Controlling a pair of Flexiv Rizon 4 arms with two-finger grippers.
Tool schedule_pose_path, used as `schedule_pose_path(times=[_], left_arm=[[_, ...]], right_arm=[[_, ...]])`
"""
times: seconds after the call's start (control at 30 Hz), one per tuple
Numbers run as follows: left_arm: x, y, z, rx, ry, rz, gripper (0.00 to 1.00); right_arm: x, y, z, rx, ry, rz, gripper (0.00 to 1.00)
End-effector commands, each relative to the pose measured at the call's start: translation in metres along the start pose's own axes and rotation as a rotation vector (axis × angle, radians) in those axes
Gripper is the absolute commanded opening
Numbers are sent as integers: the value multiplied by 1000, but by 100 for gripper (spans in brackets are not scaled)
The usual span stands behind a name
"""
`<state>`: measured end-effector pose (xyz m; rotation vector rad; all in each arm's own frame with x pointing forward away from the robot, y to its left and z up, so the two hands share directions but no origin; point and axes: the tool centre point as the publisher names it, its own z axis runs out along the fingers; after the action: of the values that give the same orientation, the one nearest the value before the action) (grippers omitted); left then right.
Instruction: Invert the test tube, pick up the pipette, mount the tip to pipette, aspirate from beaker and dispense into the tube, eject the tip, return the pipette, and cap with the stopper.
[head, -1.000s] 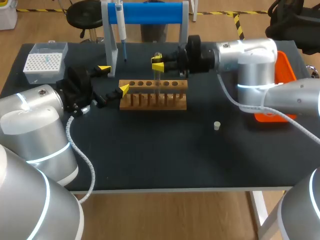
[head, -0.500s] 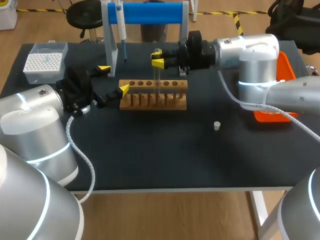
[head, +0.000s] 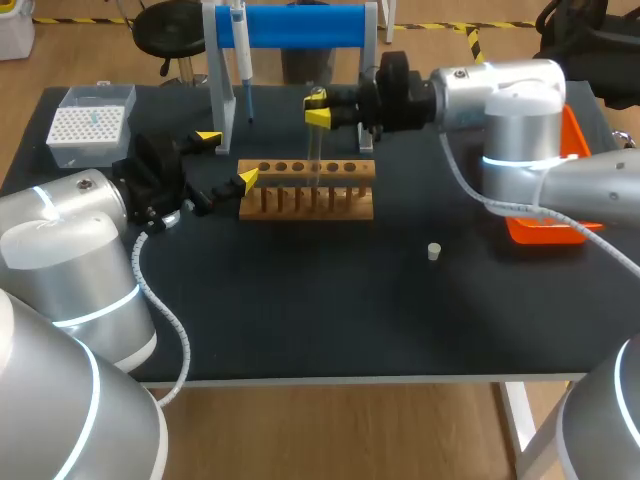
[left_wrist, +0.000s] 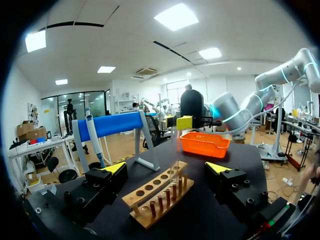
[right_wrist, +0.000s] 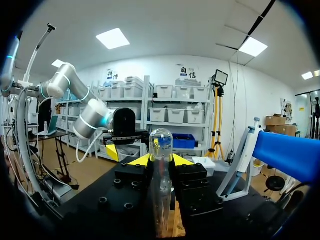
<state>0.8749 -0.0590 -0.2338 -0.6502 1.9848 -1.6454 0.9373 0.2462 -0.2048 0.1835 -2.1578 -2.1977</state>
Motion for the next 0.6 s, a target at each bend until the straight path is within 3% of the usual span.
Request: schedule_pose_path(times=[0.03, 0.6], left_arm=[[2, 1, 0, 2, -6, 1, 100], [2, 1, 0, 2, -6, 1, 100]], right_arm=[[9, 8, -5, 18, -13, -19, 0], [9, 8, -5, 18, -13, -19, 0]])
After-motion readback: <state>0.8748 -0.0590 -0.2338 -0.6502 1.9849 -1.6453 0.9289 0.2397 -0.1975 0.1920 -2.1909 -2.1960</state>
